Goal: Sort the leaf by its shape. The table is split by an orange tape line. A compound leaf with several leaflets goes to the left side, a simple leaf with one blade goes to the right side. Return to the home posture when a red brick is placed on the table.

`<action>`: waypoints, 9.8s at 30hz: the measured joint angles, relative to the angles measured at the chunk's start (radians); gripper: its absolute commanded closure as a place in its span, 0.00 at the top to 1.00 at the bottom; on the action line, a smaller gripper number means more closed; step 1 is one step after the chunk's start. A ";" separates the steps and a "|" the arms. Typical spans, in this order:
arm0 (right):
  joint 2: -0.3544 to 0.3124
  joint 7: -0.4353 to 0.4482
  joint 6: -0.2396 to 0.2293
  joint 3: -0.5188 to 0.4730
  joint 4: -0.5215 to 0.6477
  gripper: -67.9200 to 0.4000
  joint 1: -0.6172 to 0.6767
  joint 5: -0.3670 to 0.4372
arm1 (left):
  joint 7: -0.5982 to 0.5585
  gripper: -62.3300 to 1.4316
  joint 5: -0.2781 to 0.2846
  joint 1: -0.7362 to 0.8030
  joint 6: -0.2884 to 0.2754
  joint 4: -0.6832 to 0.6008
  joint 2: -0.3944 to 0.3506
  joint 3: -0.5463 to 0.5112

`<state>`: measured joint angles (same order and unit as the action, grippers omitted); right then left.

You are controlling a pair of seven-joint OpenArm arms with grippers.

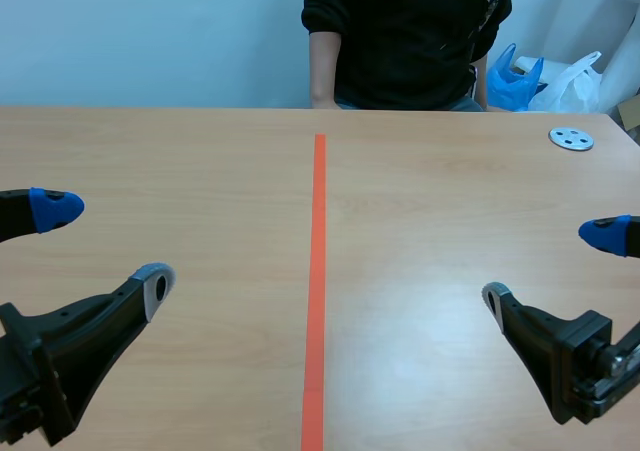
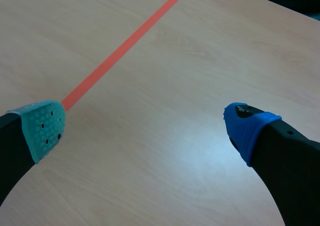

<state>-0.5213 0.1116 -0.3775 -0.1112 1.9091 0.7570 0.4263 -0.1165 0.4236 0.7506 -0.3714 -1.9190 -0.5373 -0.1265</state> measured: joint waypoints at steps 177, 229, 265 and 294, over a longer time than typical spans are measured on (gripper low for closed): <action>0.346 0.093 -0.005 0.676 -0.914 0.25 -0.900 -0.404 | 0.000 1.00 -0.004 0.000 0.000 0.000 0.000 0.000; 0.211 -0.074 0.131 0.029 -1.016 0.04 -0.999 -0.048 | 0.000 1.00 -0.004 0.000 0.000 0.000 0.000 0.000; 0.191 -0.093 0.105 0.035 -1.231 0.74 -1.155 -0.074 | 0.000 1.00 -0.004 0.000 0.000 0.000 0.000 0.000; 0.035 -0.278 -0.061 -0.016 -0.023 1.00 -0.248 0.233 | 0.000 1.00 -0.007 0.000 0.000 0.000 0.000 0.000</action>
<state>-0.4866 -0.1661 -0.4389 -0.1276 1.8862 0.5091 0.6598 -0.1165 0.4168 0.7506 -0.3714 -1.9190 -0.5369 -0.1265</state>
